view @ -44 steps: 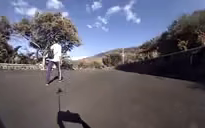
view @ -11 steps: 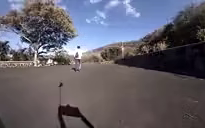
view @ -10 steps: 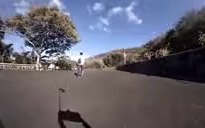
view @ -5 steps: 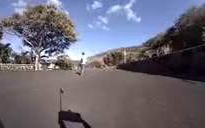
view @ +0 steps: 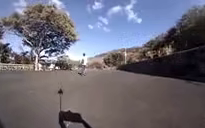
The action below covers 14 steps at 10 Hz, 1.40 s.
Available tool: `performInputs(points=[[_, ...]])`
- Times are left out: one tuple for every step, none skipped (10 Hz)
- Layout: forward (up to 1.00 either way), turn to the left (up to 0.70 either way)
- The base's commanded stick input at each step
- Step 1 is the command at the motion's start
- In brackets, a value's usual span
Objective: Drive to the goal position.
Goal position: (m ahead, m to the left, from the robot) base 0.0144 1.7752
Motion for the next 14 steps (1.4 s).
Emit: performInputs(points=[[0.50, 0.00], [0.50, 0.00], [0.50, 0.00], [0.50, 0.00], [0.50, 0.00], [0.50, 0.00], [0.50, 0.00], [0.50, -0.01], [0.50, -0.22], [0.50, -0.43], [0.50, 0.00], [0.50, 0.00], [0.50, 0.00], [0.50, 0.00]])
